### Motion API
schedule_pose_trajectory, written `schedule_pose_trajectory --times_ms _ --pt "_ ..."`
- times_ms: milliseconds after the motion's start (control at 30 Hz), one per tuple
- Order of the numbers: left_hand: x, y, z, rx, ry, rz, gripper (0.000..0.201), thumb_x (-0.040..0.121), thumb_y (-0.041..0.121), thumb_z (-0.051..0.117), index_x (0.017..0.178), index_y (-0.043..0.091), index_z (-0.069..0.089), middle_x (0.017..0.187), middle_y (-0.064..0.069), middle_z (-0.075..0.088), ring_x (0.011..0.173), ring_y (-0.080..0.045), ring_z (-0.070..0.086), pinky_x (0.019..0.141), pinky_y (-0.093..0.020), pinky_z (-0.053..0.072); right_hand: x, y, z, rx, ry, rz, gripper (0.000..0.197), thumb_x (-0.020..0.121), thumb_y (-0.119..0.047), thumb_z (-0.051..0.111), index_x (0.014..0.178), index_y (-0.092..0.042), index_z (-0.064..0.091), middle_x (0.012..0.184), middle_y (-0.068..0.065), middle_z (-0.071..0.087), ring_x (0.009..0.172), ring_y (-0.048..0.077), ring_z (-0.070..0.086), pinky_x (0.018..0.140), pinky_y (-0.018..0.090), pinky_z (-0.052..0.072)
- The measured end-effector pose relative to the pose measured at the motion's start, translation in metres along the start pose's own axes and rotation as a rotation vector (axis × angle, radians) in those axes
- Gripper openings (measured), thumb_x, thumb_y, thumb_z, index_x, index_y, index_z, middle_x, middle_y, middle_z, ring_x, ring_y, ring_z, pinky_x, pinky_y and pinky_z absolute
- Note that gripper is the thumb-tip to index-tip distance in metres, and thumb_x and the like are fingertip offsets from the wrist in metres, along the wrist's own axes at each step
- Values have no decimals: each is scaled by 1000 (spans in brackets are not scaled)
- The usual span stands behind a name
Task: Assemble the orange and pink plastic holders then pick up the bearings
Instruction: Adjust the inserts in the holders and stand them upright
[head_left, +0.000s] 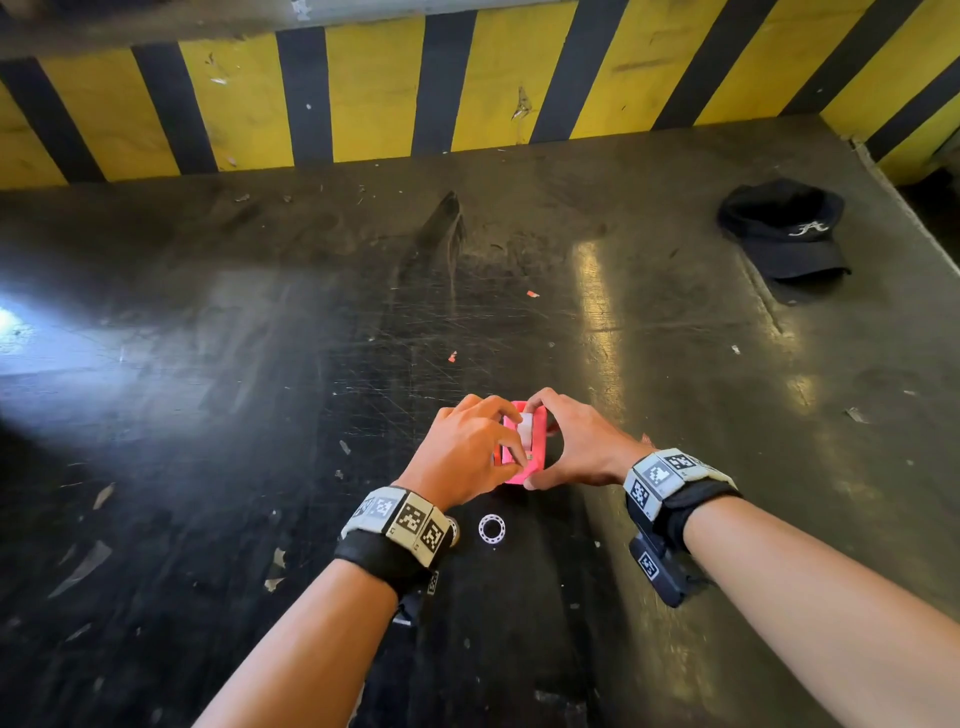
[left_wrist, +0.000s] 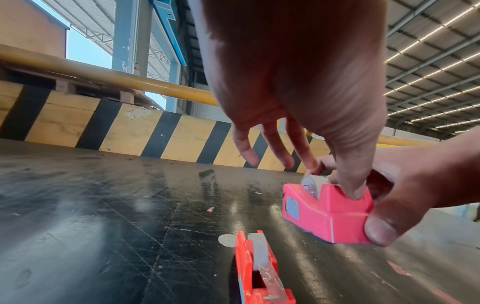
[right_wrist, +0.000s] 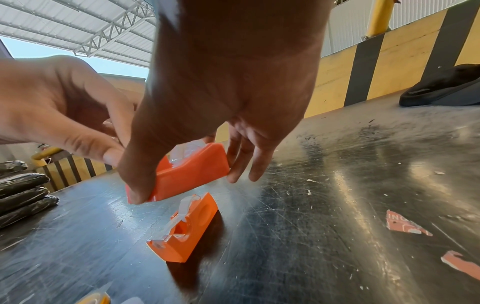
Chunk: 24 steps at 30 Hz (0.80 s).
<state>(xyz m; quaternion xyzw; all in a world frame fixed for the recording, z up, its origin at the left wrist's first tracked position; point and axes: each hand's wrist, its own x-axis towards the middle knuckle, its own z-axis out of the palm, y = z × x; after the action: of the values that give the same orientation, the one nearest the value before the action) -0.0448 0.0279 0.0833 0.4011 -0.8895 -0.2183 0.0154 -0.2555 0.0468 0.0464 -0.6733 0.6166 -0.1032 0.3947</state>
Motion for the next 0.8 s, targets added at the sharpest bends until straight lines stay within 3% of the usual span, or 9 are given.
schedule_pose_trajectory --times_ms 200,333,467,567,633,700,800 --pt "-4 2 3 78 67 18 12 85 41 79 96 44 82 143 9 56 132 -21 47 100 -44 46 1 1 2 43 37 -12 85 54 -45 97 121 -37 45 119 -6 57 107 11 60 86 27 52" --pt "-7 4 5 94 63 6 18 90 39 74 105 48 79 153 7 47 139 -23 39 102 -47 46 2 3 -1 49 66 -24 85 53 -52 95 119 -39 44 119 -5 57 109 14 60 93 38 55" --pt "-5 3 4 29 12 4 25 92 30 70 109 47 78 158 5 40 145 -24 31 107 -49 42 1 5 -2 19 65 -27 85 54 -48 95 120 -38 42 121 -3 57 112 17 59 93 38 54" --pt "-3 -12 4 -108 87 -20 33 88 11 67 98 38 81 150 4 49 139 -23 40 106 -50 47 4 9 -2 -18 83 -22 85 55 -41 93 122 -36 41 123 -2 54 112 20 58 93 40 53" --pt "-4 -23 2 -159 130 -69 34 88 3 62 96 31 79 139 4 57 130 -21 49 105 -45 49 6 12 -3 -57 92 -12 88 55 -38 92 125 -36 39 127 -2 51 113 22 57 95 41 52" --pt "-7 -34 0 -177 108 -123 29 89 4 60 98 28 74 128 3 62 119 -20 56 102 -37 50 8 16 -3 -99 82 5 89 56 -35 92 127 -35 37 131 -2 48 112 24 56 95 43 52" --pt "-17 -51 6 -200 14 -224 20 89 12 64 98 29 69 109 5 65 104 -16 64 96 -41 55 13 21 4 -142 51 40 90 55 -34 90 126 -39 35 135 -6 46 114 26 58 96 49 53"
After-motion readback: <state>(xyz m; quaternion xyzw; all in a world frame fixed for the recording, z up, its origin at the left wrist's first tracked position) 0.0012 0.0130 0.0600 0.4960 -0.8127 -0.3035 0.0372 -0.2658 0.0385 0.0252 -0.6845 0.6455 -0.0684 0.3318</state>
